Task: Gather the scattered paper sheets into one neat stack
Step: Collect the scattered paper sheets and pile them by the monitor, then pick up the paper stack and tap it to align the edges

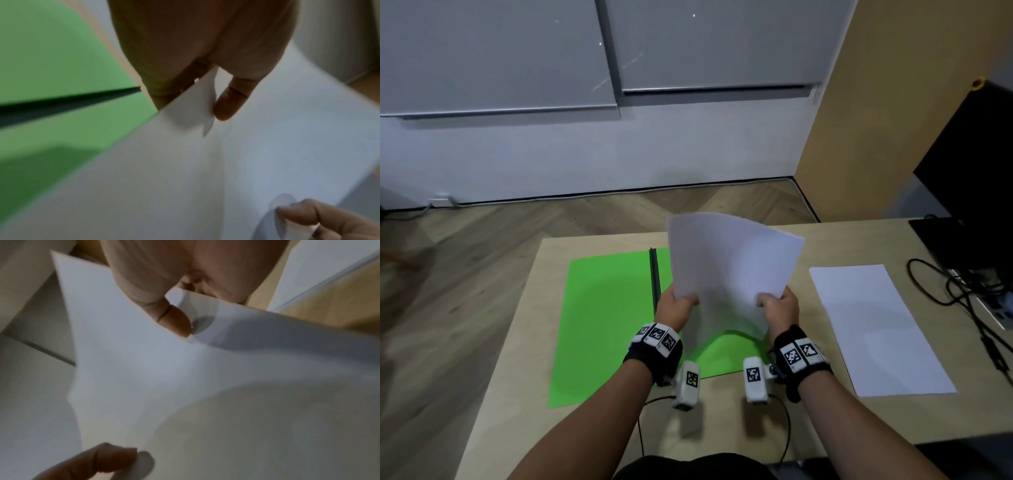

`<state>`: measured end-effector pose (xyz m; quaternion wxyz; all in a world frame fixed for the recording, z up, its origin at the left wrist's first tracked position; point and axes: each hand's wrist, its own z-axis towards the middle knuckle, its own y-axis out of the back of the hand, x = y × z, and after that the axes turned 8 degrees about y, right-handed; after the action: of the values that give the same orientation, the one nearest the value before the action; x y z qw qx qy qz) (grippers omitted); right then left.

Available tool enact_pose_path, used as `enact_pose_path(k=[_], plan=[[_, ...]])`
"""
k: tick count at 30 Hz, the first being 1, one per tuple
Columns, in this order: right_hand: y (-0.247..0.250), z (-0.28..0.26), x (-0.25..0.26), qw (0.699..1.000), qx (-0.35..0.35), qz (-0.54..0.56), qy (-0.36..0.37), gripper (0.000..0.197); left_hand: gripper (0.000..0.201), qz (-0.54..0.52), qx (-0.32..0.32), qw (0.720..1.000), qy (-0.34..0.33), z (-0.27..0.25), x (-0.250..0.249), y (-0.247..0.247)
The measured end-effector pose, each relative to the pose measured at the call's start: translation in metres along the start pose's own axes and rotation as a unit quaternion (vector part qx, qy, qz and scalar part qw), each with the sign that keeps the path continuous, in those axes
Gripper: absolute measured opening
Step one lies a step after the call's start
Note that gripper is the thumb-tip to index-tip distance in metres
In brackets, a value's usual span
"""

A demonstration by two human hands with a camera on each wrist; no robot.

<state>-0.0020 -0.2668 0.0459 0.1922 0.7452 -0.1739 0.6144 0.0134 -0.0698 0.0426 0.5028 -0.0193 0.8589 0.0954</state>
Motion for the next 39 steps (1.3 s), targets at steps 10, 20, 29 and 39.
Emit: enact_pose_path(k=[10,20,29,39], plan=[[0.125,0.050,0.000,0.992,-0.062,-0.101,0.045,0.032,0.021,0.174,0.124,0.970,0.112,-0.001,-0.002,-0.127],[0.259,0.137,-0.031,0.974,-0.056,-0.219,-0.015,0.042,0.054,0.228,0.080,0.968,0.061,-0.022,0.004,-0.276],[0.302,0.206,-0.056,0.961,-0.022,-0.268,-0.064,0.045,0.074,0.295,0.029,0.954,0.042,-0.028,0.019,-0.360],[0.321,0.229,-0.083,0.916,0.017,-0.389,-0.092,0.046,0.071,0.397,0.035,0.916,0.045,-0.028,0.034,-0.377]])
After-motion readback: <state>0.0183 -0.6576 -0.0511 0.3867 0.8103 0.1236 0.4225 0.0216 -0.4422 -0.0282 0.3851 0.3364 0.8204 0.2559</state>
